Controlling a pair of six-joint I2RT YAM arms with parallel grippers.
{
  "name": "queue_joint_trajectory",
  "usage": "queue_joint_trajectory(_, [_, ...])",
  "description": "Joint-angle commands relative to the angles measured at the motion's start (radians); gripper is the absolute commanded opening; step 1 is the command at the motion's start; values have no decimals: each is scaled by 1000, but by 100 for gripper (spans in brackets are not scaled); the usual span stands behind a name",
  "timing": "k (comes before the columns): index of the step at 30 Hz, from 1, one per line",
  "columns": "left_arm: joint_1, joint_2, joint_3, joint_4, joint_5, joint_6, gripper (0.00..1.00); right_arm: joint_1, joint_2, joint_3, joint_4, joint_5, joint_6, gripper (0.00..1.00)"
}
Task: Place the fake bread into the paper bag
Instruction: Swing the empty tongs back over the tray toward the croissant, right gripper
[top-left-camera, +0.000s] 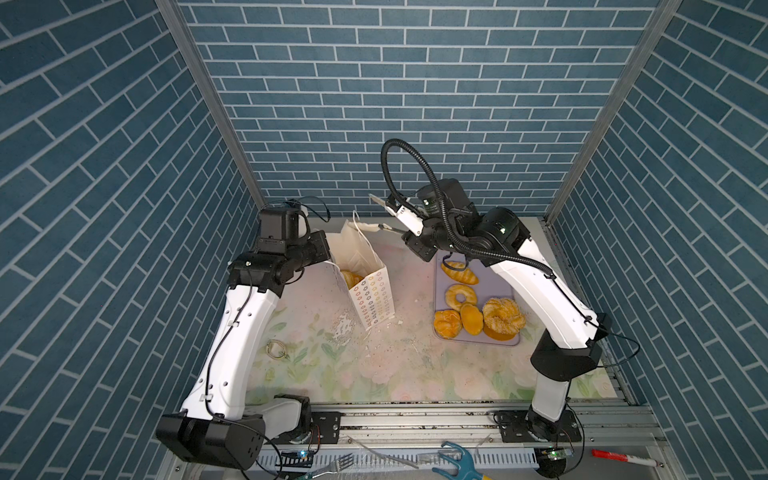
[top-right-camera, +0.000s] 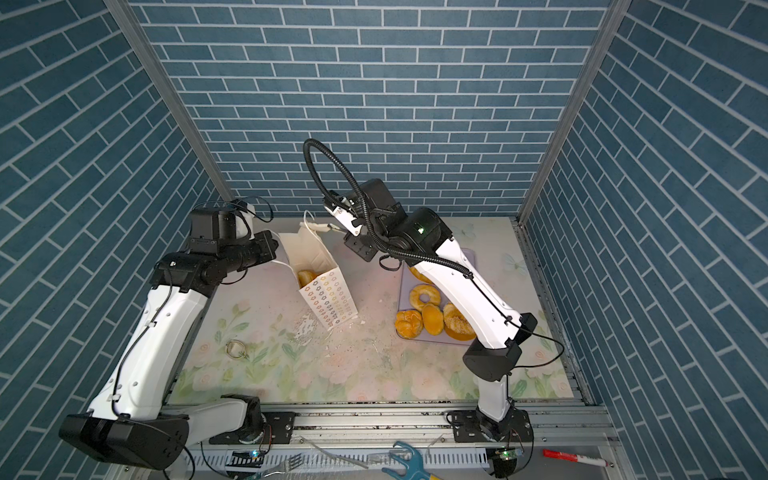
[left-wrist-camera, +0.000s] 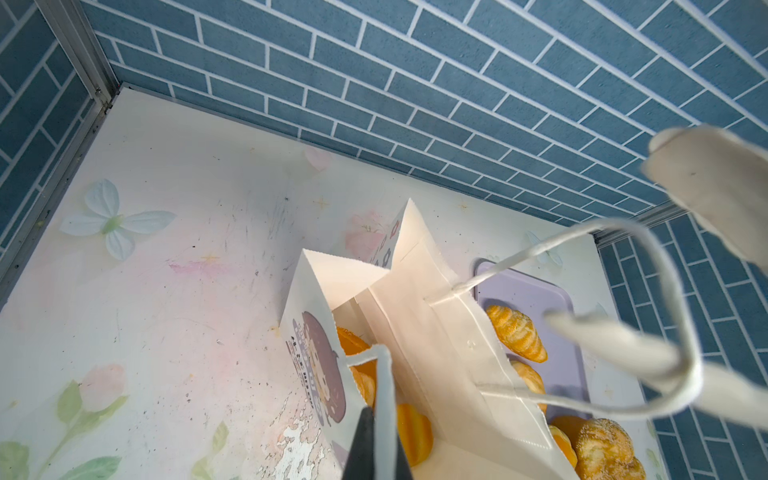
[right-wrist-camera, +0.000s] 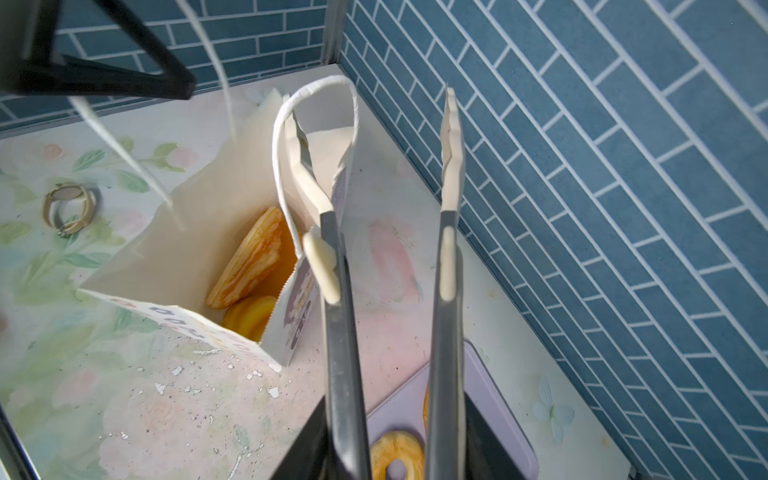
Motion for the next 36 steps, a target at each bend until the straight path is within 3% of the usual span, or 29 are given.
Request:
queue_joint_trajectory(1, [-3, 5, 1, 13, 10, 1, 0, -74, -79, -5, 2, 76, 102, 43])
queue_joint_trajectory(12, [-3, 4, 1, 11, 20, -2, 0, -285, -270, -404, 26, 62, 227, 44])
queue_joint_trajectory(20, [-4, 8, 9, -3, 19, 4, 0, -434, -350, -698, 91, -56, 290, 46])
queue_joint_trajectory(36, [-5, 5, 15, -10, 17, 0, 0, -572, -292, -860, 178, -204, 325, 49])
